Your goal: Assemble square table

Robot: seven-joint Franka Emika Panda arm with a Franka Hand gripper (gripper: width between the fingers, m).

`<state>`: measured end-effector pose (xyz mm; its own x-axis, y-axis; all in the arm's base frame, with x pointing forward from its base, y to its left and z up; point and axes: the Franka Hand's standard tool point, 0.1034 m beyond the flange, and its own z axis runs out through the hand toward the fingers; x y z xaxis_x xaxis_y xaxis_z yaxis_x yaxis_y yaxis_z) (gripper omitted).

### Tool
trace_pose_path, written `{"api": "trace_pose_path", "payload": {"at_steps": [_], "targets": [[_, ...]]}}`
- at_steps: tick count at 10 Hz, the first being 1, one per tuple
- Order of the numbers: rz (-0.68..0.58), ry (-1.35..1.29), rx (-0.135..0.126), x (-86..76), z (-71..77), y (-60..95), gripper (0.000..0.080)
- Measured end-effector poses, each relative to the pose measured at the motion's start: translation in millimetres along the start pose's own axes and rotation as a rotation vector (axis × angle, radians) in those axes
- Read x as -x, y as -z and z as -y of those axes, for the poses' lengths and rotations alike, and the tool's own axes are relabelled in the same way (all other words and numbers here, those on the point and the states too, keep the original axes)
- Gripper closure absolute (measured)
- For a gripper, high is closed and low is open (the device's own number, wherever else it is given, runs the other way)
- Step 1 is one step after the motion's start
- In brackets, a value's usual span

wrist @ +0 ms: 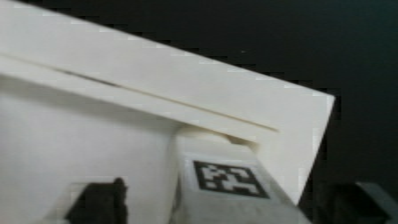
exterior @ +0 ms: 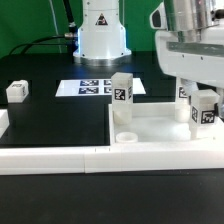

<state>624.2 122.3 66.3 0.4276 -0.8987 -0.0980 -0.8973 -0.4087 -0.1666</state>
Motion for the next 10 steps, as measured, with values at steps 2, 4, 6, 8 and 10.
{"api": "trace_pose_path", "payload": {"at_steps": [2, 4, 6, 8, 10], "targets": [[0.005, 0.393, 0.04, 2.2, -1.2, 1.1, 0.0161], [0.006, 0.541, 0.039, 0.4, -1.9, 0.8, 0.0153], [-0.027, 0.861, 0.066, 0.2, 1.2, 3.7, 0.0151], [-0.053, 1.122, 0.077, -1.0, 5.6, 5.4, 0.0151], [-0.053, 1.1, 0.078, -1.2, 5.3, 5.0, 0.024]]}}
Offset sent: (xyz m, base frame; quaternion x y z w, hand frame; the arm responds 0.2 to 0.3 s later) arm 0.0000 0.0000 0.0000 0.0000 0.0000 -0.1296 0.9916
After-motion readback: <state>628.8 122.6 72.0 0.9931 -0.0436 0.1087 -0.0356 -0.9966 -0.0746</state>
